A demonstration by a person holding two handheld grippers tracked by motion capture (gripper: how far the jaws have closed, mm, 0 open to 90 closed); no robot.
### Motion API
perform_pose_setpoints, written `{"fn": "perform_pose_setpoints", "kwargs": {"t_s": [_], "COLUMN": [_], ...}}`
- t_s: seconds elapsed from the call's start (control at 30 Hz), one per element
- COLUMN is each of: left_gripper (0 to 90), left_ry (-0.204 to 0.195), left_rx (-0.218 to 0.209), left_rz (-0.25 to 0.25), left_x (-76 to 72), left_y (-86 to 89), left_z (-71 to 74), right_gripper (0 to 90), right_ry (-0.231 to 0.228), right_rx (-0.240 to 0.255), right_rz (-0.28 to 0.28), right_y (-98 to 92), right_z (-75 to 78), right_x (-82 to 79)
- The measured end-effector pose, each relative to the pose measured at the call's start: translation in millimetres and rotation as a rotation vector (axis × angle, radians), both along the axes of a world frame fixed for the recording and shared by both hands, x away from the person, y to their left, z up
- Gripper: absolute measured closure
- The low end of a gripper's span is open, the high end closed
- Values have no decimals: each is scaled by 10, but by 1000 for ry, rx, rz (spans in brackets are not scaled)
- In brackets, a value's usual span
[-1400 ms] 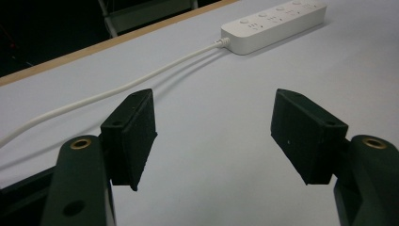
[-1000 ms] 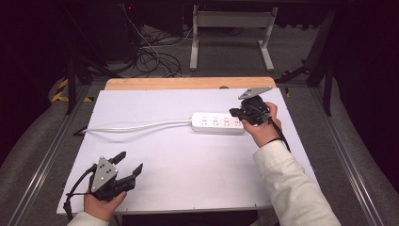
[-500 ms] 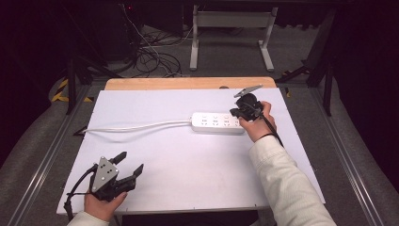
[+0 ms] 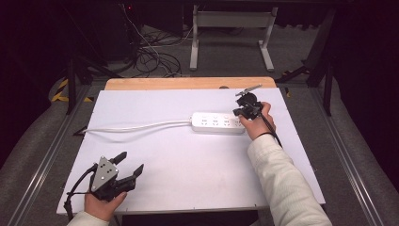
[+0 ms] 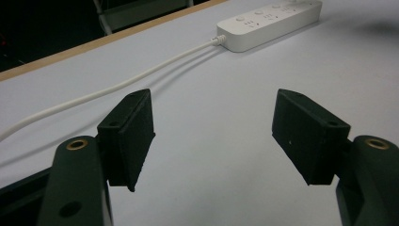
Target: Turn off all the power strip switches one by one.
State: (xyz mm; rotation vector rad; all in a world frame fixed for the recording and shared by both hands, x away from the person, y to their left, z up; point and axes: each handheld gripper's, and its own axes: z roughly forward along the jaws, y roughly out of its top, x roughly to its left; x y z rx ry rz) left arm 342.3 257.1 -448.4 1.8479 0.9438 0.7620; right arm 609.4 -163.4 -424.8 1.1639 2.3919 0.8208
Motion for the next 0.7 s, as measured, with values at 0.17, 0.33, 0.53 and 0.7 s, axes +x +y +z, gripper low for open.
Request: {"fn": "perform_pose_setpoints", "kwargs": {"t_s": [0.17, 0.33, 0.53, 0.7], "left_gripper": [307, 301, 299, 293], "left_ry": [0, 3, 1, 1], "left_rx": [-1, 0, 0, -2], "left_rz": [-1, -2, 1, 3], "left_x": [1, 4, 4, 4], "left_y": [4, 3, 6, 6], "left_z": [1, -2, -2, -1], "right_gripper": [900, 900, 900, 900], "right_ry": [18, 29, 36, 36], "right_rx": [-18, -35, -42, -42], "right_rz": [-21, -26, -32, -34], "right_y": [-22, -22, -28, -15], "right_z": [-59, -95, -117, -129], "right_x": [44, 68, 83, 83]}}
